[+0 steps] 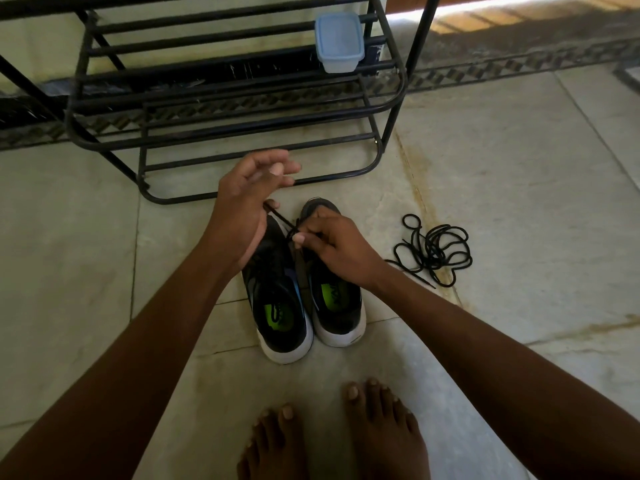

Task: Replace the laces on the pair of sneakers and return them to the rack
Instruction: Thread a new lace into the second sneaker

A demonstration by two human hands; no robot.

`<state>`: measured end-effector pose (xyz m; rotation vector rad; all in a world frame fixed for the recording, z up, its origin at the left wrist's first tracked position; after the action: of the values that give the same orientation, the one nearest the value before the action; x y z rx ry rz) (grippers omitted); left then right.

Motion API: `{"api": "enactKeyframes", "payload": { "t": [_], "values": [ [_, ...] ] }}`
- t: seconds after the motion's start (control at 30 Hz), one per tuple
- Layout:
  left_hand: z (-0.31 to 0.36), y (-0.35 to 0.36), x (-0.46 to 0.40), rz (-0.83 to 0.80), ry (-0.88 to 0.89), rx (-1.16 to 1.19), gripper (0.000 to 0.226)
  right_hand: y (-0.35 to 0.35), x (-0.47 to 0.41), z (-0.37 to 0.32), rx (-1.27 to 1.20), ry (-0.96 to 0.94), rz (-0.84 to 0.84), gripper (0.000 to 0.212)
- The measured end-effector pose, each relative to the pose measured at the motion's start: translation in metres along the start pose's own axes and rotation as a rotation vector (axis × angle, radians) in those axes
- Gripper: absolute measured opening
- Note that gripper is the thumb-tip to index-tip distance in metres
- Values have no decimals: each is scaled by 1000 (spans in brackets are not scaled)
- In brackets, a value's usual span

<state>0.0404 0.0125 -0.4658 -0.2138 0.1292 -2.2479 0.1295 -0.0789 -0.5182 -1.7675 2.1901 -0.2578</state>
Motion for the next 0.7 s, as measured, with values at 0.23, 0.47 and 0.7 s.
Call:
{"api": "enactKeyframes", "payload": {
  "t": [0.23,0.47,0.7],
  "values": [
    [-57,-13,25,263,-325,43,30,-16,9,9,-16,31,126,22],
    [-45,2,39,222,-219,-233,17,-11,15,8,22,0,110,20],
    [-38,-1,34,235,-197,-195,16,-2,22,16,116,-15,32,23]
  ]
}}
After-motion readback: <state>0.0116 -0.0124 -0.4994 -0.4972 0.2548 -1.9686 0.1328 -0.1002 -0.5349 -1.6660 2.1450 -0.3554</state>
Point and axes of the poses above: each hand's wrist, its own x-axis away from the middle knuckle, its own y-axis out of the palm, z = x × y, the point moved 10 cm from there along -x, towards the middle knuckle, and after that the axes turned 11 degrees about -x, right-handed, at the moved point
